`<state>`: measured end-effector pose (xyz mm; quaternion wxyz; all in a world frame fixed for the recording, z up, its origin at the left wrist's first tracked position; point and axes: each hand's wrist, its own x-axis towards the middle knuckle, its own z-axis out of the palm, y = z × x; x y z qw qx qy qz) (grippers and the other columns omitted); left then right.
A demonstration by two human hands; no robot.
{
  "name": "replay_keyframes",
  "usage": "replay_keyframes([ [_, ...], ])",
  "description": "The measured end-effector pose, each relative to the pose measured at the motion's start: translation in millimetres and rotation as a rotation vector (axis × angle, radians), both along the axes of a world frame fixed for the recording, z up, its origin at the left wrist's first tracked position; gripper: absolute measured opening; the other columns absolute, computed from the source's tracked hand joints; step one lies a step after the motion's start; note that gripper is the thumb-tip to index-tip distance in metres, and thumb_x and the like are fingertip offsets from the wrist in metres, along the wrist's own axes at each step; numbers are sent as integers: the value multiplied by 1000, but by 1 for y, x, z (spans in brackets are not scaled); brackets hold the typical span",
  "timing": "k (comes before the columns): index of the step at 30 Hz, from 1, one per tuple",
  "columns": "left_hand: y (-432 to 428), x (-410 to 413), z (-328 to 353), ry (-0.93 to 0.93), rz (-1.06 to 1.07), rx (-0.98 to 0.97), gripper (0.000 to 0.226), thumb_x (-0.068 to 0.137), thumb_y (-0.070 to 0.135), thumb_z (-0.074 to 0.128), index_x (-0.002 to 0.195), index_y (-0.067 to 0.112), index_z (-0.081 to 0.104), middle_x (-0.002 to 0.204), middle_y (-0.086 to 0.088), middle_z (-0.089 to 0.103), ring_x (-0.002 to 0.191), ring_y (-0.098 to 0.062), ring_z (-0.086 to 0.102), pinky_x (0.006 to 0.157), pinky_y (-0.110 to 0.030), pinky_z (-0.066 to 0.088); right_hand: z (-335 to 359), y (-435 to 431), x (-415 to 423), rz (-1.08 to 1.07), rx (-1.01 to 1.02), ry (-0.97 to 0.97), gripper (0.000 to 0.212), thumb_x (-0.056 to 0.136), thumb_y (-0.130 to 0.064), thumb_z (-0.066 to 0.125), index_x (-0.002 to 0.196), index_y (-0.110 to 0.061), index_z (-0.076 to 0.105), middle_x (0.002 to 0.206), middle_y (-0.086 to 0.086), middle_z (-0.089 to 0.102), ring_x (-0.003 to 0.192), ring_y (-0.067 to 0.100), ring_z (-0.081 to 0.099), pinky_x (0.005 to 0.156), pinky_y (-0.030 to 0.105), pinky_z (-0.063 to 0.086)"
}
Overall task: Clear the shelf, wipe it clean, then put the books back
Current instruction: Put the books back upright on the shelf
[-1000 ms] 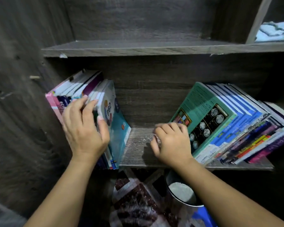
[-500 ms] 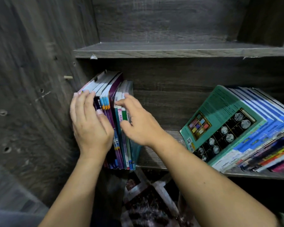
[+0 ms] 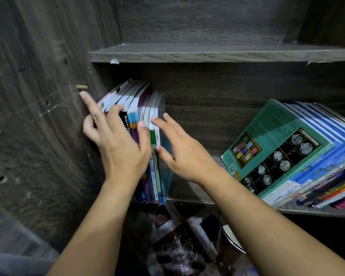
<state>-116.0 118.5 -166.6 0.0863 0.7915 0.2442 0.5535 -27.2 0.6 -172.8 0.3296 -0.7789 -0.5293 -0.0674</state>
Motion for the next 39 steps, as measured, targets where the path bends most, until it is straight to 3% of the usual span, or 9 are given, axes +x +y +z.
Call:
replay_keyframes([
  [4,5,1,13,-3,-16,-94,58,83,56,58,112,7,53,142,-19,43,115,-38,39,101,-33,26,5,-8,6,55,-59,68,69,100,-28,49,152,-42,6,159,-1,25,139,18,36,108,39,40],
  [8,-1,8,9,32,-70,-249,88,64,70,72,126,17,40,131,-13,39,125,-29,36,106,-38,31,-10,-19,10,14,-245,197,87,98,-14,48,148,-49,-14,134,14,56,103,24,62,92,36,49],
  [12,-3,10,1,-13,-99,-291,97,64,59,76,139,19,29,139,-13,32,131,-25,33,109,-39,34,-41,-38,15,-79,-387,172,68,95,-11,48,153,-34,21,155,-2,34,135,19,42,109,28,36],
  [16,-9,10,-19,8,-80,-500,142,50,63,85,151,26,-7,157,-10,16,142,-28,26,116,-43,24,-58,-55,27,-152,-402,217,51,95,-12,50,143,-29,44,149,-3,42,133,18,43,111,30,33],
  [22,-14,18,-18,-61,59,-644,106,47,52,86,129,15,30,123,-4,51,115,-30,53,99,-40,41,-44,-69,48,-192,-181,265,40,96,-12,49,132,-29,56,136,-3,51,116,14,53,97,22,39],
  [24,-20,20,-21,-89,29,-642,100,48,50,85,126,17,32,114,3,51,110,-27,55,96,-37,42,-33,-71,50,-142,-74,270,40,98,-15,49,135,-29,54,136,-4,52,109,8,52,95,19,36],
  [28,-51,27,-26,-74,-72,-604,100,46,53,84,125,20,33,113,6,52,100,-15,52,91,-28,39,-10,-69,62,-38,104,367,41,103,-24,43,144,-31,44,146,-10,46,134,2,39,110,17,27],
  [33,-91,45,-31,-29,-188,-580,97,44,47,88,123,26,34,106,14,51,93,-6,47,84,-21,33,-4,-81,93,-19,347,702,32,88,-48,48,117,-53,62,138,-11,55,132,5,45,117,39,30],
  [39,-129,75,-31,-67,-229,-640,100,37,57,79,121,28,33,108,13,53,94,-9,51,86,-25,39,-3,-95,101,-75,480,778,44,87,-40,47,129,-33,57,136,0,58,129,10,50,115,40,33],
])
